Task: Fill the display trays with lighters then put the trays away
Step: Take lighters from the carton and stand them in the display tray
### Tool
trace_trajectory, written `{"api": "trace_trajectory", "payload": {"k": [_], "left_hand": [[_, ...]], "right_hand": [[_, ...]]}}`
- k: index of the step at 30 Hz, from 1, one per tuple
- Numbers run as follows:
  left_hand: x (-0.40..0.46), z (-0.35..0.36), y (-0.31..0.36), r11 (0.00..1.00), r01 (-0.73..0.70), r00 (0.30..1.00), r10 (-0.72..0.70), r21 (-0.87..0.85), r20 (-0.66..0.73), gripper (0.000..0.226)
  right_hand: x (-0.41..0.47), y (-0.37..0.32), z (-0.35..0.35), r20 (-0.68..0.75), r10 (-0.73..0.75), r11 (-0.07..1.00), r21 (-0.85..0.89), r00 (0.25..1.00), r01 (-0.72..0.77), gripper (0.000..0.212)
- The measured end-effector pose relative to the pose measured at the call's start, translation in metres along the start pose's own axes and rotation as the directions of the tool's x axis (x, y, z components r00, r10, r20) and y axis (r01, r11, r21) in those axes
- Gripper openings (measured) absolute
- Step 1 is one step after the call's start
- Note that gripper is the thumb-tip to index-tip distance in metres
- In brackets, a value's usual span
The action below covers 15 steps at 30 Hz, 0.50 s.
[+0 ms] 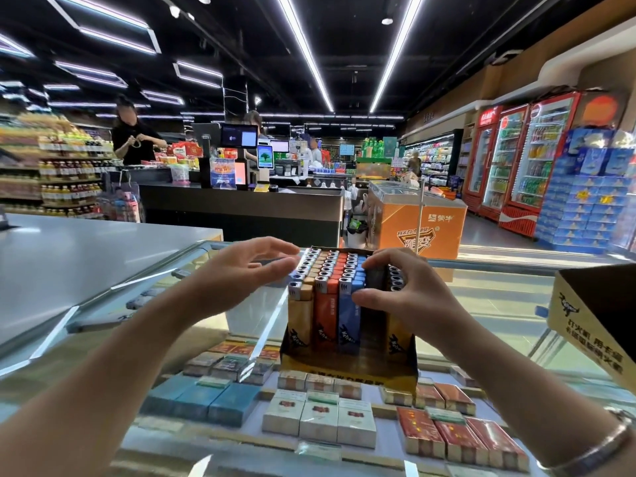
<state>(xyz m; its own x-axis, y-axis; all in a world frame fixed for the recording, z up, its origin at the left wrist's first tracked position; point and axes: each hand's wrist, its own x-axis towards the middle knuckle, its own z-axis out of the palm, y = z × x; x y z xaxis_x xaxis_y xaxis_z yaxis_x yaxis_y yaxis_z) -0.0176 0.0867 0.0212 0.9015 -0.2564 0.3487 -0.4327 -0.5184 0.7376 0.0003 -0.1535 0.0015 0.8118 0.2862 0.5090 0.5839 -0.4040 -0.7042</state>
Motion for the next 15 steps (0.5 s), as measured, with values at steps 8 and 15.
{"api": "trace_trajectory", "payload": {"k": [8, 15], "left_hand": [[-0.039, -0.054, -0.060, 0.803, 0.385, 0.913, -0.257, 0.456, -0.318, 0.044], [-0.071, -0.071, -0.096, 0.527, 0.650, 0.759, -0.422, 0.547, -0.496, 0.048]], "right_hand": [[-0.004, -0.006, 0.005, -0.038, -0.047, 0.996, -0.075, 0.998, 0.044, 0.030], [-0.007, -0.010, 0.005, -0.022, -0.047, 0.996, -0.075, 0.999, 0.045, 0.030]]}}
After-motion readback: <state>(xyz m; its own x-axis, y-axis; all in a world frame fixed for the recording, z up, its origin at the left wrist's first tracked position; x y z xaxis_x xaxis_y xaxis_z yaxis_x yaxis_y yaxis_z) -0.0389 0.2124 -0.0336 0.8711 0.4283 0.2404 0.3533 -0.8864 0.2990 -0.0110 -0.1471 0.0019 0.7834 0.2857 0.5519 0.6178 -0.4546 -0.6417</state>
